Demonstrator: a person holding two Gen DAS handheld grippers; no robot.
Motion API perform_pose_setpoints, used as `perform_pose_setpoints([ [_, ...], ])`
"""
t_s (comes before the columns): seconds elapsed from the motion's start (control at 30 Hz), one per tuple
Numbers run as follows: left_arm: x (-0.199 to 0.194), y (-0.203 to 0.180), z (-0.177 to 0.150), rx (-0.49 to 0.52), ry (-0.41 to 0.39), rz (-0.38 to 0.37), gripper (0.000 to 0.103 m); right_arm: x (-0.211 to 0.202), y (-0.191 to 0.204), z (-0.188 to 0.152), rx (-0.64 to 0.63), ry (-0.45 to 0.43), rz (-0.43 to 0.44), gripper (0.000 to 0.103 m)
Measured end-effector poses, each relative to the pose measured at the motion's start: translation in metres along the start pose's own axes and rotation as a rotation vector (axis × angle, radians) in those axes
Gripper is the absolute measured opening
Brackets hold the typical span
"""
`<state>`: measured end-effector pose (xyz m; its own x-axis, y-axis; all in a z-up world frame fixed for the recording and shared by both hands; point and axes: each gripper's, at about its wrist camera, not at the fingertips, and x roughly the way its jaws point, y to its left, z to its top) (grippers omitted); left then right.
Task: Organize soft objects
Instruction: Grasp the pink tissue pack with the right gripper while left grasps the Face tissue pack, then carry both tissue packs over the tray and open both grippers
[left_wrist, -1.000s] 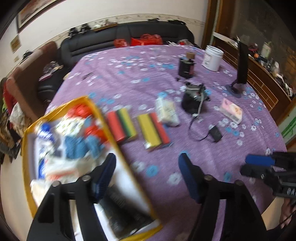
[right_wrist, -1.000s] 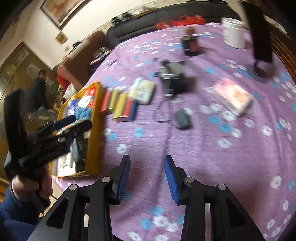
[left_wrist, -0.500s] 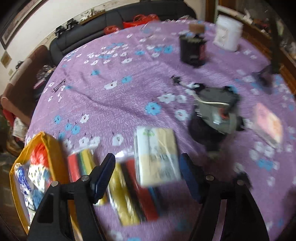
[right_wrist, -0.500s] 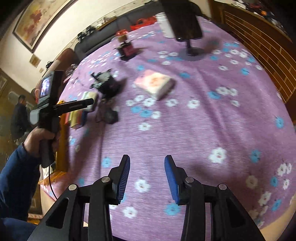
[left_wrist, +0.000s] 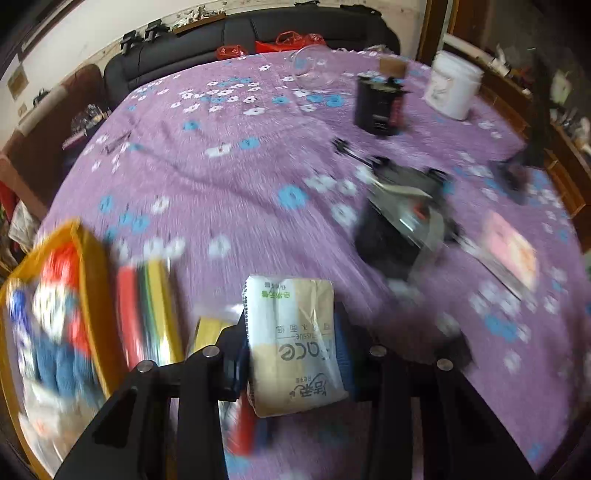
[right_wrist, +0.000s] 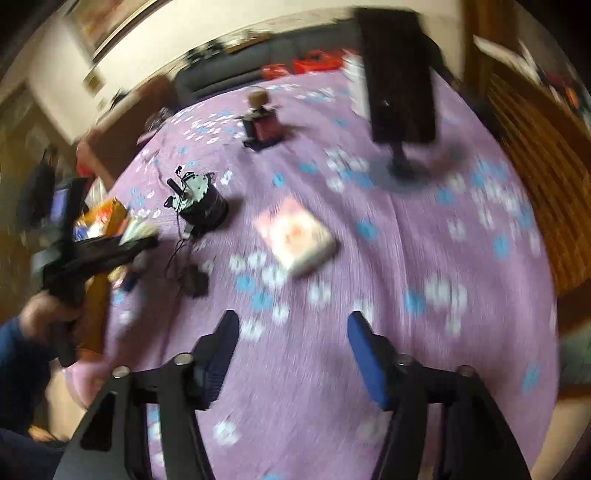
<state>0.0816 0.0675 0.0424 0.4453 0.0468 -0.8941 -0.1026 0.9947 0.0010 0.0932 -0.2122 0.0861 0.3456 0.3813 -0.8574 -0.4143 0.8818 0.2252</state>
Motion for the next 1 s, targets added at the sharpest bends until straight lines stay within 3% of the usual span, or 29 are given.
perform_pose_setpoints([
  [0.23, -0.037, -0.033, -0.078, 0.003, 0.042, -0.125, 0.038, 0.066, 0.006, 0.051, -0.162, 0.054, -0.018, 0.07],
  [0.43, -0.033, -0.043, -0.109, 0.053, 0.065, -0.088, 0.038, 0.103, 0.015, 0.057, -0.223, 0.111, -0.019, 0.069],
  [0.47, -0.033, -0.042, -0.109, 0.058, 0.062, -0.087, 0.038, 0.106, 0.016, 0.055, -0.22, 0.117, -0.025, 0.057],
  [0.53, -0.033, -0.038, -0.107, 0.047, 0.057, -0.087, 0.038, 0.104, 0.017, 0.05, -0.186, 0.118, -0.03, 0.055],
  [0.87, -0.028, -0.044, -0.096, 0.098, 0.025, -0.115, 0.038, 0.048, 0.05, -0.028, -0.011, 0.088, 0.045, 0.055],
  [1.0, -0.033, -0.052, -0.089, 0.137, 0.004, -0.136, 0.038, 0.044, 0.07, -0.043, -0.015, 0.087, 0.045, 0.055],
])
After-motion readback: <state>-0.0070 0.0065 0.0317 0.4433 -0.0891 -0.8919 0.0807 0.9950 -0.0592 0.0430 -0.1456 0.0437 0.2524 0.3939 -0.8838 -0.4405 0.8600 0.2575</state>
